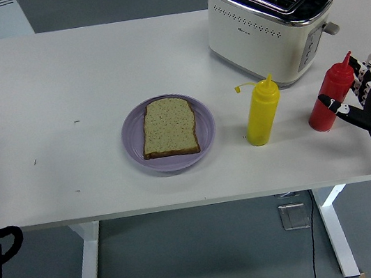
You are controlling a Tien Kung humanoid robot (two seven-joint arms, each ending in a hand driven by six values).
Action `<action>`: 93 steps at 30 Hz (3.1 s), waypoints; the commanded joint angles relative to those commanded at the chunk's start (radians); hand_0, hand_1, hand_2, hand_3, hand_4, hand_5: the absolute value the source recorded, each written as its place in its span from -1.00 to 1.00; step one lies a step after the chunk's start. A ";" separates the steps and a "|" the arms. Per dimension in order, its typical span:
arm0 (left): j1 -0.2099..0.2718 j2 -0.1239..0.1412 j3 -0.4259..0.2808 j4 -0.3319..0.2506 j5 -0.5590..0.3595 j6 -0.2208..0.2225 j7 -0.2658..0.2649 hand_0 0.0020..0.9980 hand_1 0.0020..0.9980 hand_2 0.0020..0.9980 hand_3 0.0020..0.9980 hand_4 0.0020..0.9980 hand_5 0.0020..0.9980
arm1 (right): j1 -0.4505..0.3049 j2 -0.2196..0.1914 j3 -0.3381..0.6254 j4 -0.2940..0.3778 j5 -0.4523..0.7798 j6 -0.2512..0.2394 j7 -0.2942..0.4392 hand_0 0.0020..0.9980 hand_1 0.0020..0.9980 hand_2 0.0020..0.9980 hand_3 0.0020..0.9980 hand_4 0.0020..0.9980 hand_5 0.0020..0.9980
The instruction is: Pick up the cup,pour liquid into bread,place the cup on the desk
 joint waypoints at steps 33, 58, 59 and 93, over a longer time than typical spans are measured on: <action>0.002 -0.002 0.001 0.002 0.001 0.001 0.000 0.64 0.62 0.72 0.67 -0.02 1.00 | 0.132 0.032 -0.116 -0.149 0.088 -0.122 0.059 0.83 0.63 0.76 0.96 0.92 -0.38; 0.005 -0.002 0.002 0.003 0.001 0.001 -0.001 0.64 0.62 0.72 0.68 -0.02 1.00 | 0.149 0.046 -0.183 -0.184 0.236 -0.207 0.153 -0.10 0.02 0.12 0.54 0.74 -0.59; 0.005 -0.002 0.001 0.003 0.001 0.002 -0.001 0.64 0.62 0.72 0.68 -0.02 1.00 | 0.151 0.046 -0.185 -0.186 0.246 -0.210 0.158 -0.10 0.02 0.12 0.54 0.74 -0.59; 0.000 -0.002 -0.009 0.002 0.001 0.003 -0.002 0.63 0.60 0.70 0.68 -0.02 1.00 | 0.159 0.046 -0.174 -0.185 0.418 -0.217 0.218 -0.27 -0.29 -0.08 0.10 0.15 -0.99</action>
